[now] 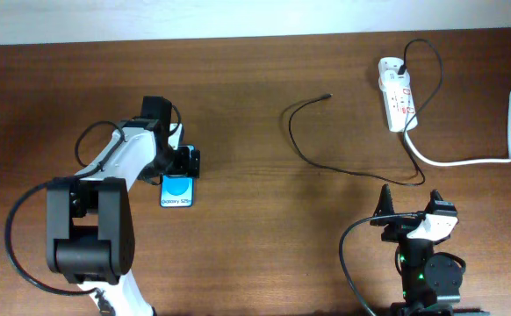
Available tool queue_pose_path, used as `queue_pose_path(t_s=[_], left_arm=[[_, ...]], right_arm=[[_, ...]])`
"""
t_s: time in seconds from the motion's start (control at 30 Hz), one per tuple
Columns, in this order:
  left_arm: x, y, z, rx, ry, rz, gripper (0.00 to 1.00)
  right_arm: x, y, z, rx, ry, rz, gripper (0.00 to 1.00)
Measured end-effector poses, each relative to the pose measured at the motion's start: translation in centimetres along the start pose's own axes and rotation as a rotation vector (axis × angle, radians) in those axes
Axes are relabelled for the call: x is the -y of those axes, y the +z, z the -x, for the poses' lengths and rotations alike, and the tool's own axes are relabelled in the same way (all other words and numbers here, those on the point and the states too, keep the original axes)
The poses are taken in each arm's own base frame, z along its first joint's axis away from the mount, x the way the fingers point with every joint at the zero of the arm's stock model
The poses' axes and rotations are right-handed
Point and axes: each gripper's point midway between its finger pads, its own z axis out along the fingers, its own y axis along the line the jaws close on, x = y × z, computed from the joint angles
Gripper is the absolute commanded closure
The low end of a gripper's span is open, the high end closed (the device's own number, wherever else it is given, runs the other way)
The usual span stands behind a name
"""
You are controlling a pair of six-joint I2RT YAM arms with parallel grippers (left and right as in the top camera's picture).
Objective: Plug charger to phone and switch on socket
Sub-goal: 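Lower the left gripper and close it on the phone's top edge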
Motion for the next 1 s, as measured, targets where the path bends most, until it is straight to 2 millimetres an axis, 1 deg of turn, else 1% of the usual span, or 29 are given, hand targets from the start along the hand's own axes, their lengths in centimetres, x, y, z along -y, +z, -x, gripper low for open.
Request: queue_pose_path(t_s=[0.2, 0.27, 0.4, 1.0], left_arm=[[0.2, 0.0, 0.0, 0.000, -0.011, 0.000, 0.01], [0.8, 0.0, -0.1, -0.002, -0.006, 0.004, 0.01], [1.3, 0.1, -0.2, -0.003, 0.003, 0.023, 0.01], [1.3, 0.2, -0.1, -0.001, 0.003, 0.041, 0.01]], right_arm=[[0.0, 0.0, 0.0, 0.000, 0.001, 0.000, 0.02], [0.0, 0.0, 0.0, 0.000, 0.000, 0.000, 0.02], [0.0, 0.0, 0.0, 0.000, 0.000, 0.000, 0.02], [0.0, 0.0, 0.0, 0.000, 0.000, 0.000, 0.02]])
